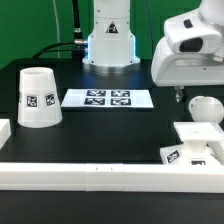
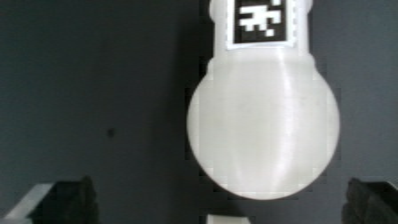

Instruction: Assemble lamp

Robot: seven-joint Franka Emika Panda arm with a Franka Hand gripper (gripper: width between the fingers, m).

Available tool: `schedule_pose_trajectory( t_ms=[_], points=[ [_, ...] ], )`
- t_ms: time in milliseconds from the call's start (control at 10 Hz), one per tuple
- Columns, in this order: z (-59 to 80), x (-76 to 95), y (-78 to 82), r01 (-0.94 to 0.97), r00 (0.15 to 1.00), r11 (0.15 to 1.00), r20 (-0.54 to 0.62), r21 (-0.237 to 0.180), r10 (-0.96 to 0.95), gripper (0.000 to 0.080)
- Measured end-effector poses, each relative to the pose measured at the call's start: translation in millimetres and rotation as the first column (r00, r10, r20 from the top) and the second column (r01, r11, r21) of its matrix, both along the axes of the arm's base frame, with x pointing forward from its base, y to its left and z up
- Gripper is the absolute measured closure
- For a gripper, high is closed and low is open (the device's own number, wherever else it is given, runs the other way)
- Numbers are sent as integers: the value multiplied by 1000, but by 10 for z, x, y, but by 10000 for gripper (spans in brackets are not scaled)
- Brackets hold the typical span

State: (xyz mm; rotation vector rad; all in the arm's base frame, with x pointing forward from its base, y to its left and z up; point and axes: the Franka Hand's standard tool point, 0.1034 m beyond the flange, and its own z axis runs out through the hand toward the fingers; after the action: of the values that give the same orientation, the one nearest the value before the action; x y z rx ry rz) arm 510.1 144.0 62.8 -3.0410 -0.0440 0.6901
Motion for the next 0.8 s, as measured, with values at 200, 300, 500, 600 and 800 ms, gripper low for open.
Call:
schedule_pose_trajectory(
  t_ms=[200,300,500,600,800],
  points=[
    [61,139,72,27,998,999,-57,22,-25,101],
    [63,62,44,24,992,1000,-123,13,-22,101],
    [32,42,25,18,974,1000,-227,5,-16,101],
    [-1,98,41,21,979,1000,-202,9,-19,101],
    [-26,48,109,61,981,998,-188,21,-56,101]
  ],
)
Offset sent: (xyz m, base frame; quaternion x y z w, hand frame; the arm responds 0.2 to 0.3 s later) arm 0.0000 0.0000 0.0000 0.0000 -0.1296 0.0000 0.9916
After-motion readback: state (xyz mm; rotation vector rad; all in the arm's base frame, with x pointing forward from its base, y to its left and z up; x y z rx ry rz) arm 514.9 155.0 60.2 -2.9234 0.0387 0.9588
